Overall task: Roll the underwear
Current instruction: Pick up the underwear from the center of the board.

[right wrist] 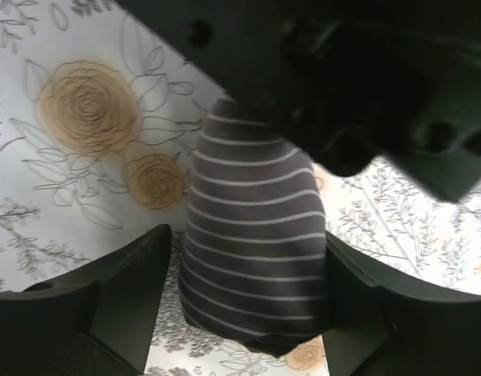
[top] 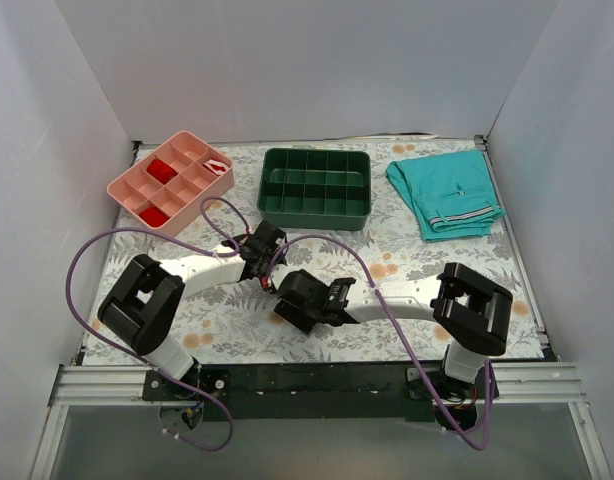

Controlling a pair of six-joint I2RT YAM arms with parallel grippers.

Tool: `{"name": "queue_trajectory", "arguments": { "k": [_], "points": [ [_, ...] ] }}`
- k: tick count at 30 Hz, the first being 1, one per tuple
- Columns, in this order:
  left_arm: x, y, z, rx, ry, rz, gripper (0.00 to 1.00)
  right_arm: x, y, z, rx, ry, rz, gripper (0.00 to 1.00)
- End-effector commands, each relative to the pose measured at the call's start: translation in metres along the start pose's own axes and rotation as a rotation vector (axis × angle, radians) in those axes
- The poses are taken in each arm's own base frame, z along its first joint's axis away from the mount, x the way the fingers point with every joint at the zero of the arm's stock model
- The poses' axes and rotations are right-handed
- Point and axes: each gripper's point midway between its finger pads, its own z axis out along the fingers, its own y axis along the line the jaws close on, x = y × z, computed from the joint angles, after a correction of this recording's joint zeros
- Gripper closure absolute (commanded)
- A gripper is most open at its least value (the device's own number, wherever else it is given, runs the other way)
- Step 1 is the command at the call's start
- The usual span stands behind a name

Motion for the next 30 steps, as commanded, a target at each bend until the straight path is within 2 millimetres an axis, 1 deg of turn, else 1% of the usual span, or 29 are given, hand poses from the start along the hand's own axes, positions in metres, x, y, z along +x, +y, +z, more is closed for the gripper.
{"name": "queue_trajectory", "arguments": {
  "k": [1,5,8,11,12,14,15,16,17,19,22,24,25,26,28,29,30],
  "points": [
    [0.003,-0.007,-0.008,0.007,-0.017,0.074,0.89,0.024,0.017,0.006,-0.080,0.090,-0.071,0.25],
    [0.001,-0.012,-0.013,0.026,-0.024,0.086,0.87,0.026,0.020,0.006,-0.087,0.096,-0.051,0.25],
    [0.002,-0.013,-0.012,0.026,-0.013,0.082,0.87,0.030,0.017,0.009,-0.065,0.117,-0.040,0.26],
    [0.002,-0.013,-0.012,0.024,-0.011,0.073,0.86,0.033,0.015,0.011,-0.046,0.132,-0.023,0.28],
    [0.001,-0.013,-0.012,0.021,-0.015,0.071,0.86,0.034,0.015,0.011,-0.041,0.134,-0.011,0.32],
    [0.000,-0.014,-0.013,0.021,-0.020,0.064,0.84,0.036,0.015,0.012,-0.035,0.139,0.004,0.36],
    [0.000,-0.014,-0.014,0.021,-0.022,0.062,0.84,0.037,0.015,0.012,-0.034,0.141,0.009,0.48],
    [-0.002,-0.015,-0.015,0.023,-0.031,0.061,0.83,0.039,0.016,0.012,-0.031,0.143,0.029,0.56],
    [-0.002,-0.015,-0.015,0.022,-0.033,0.058,0.82,0.041,0.016,0.012,-0.030,0.146,0.037,0.62],
    [-0.003,-0.015,-0.016,0.021,-0.040,0.058,0.80,0.041,0.016,0.011,-0.025,0.145,0.066,0.63],
    [-0.002,-0.010,-0.015,0.004,-0.040,0.054,0.79,0.043,0.016,0.009,-0.016,0.139,0.102,0.68],
    [-0.004,-0.008,-0.016,-0.008,-0.053,0.047,0.77,0.045,0.017,0.008,-0.022,0.132,0.124,0.80],
    [-0.004,-0.006,-0.016,-0.014,-0.057,0.043,0.75,0.042,0.017,0.005,-0.030,0.120,0.134,0.87],
    [-0.006,-0.004,-0.017,-0.022,-0.067,0.038,0.71,0.046,0.017,0.004,-0.030,0.123,0.153,0.98],
    [-0.009,-0.005,-0.019,-0.027,-0.083,0.027,0.61,0.042,0.019,0.000,-0.050,0.104,0.180,0.99],
    [-0.014,0.000,-0.020,-0.052,-0.106,0.019,0.48,0.041,0.021,-0.001,-0.062,0.101,0.187,0.99],
    [-0.015,0.000,-0.022,-0.052,-0.115,0.010,0.43,0.043,0.022,-0.003,-0.069,0.103,0.199,0.99]
  ]
}}
